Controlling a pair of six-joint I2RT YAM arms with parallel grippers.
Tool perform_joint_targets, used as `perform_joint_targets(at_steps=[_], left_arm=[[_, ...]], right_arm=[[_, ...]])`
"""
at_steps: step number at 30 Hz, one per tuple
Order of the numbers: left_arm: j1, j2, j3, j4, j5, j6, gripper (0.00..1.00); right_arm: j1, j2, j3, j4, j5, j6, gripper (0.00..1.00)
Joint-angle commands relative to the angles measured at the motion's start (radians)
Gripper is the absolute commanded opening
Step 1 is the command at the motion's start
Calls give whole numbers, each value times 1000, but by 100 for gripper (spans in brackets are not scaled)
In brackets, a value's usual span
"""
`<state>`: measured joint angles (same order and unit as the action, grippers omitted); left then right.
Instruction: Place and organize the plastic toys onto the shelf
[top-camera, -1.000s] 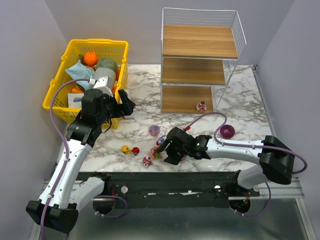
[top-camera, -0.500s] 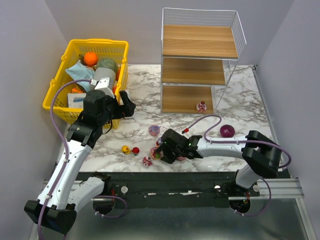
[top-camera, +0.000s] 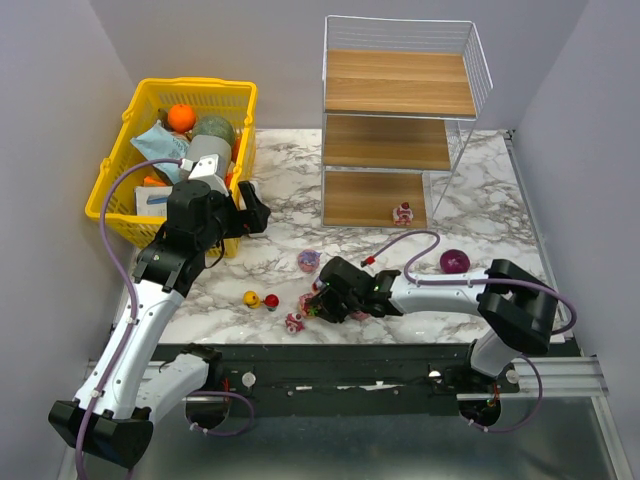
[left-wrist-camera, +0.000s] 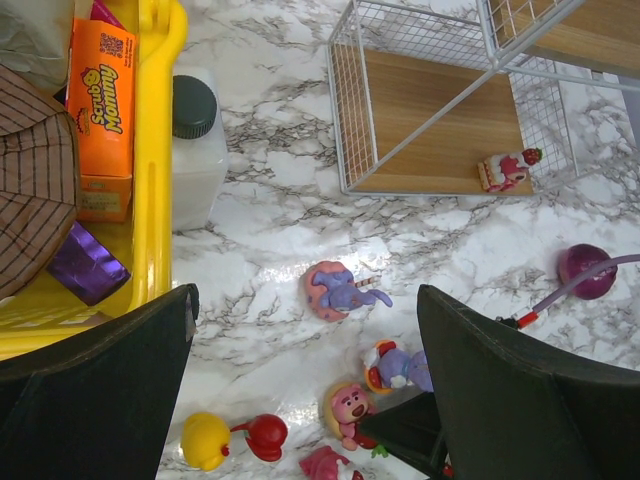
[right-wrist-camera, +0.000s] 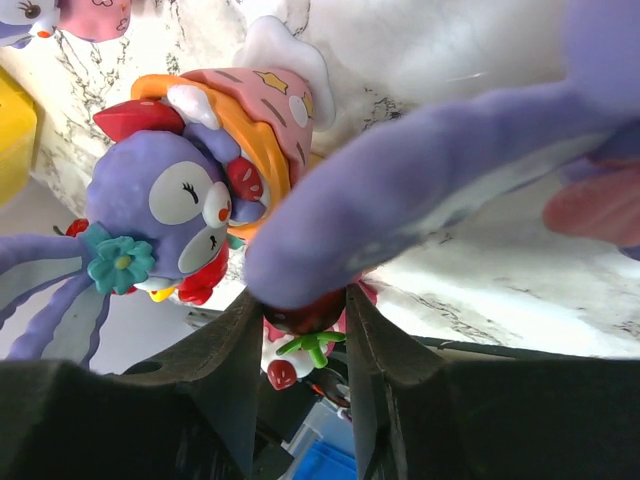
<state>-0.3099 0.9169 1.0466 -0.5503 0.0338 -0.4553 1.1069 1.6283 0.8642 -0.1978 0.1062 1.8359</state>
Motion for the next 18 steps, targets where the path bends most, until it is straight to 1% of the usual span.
perform_joint_targets(at_steps=[1,8,13,18], left_arm=[[-5,-15,-8,-10,-18,14,99],[-6,-10,-8,-2,-14,10,99],[-6,-12,-10,-2,-15,10,99],[-6,-15,-8,-7,-18,9,99]], right_arm=[[7,31,12,12,-8,17,36],[7,-22,10,3,26,-13,24],[8,-79,24,-32,62,-49,19],[8,-119,10,-40,67,-58,16]])
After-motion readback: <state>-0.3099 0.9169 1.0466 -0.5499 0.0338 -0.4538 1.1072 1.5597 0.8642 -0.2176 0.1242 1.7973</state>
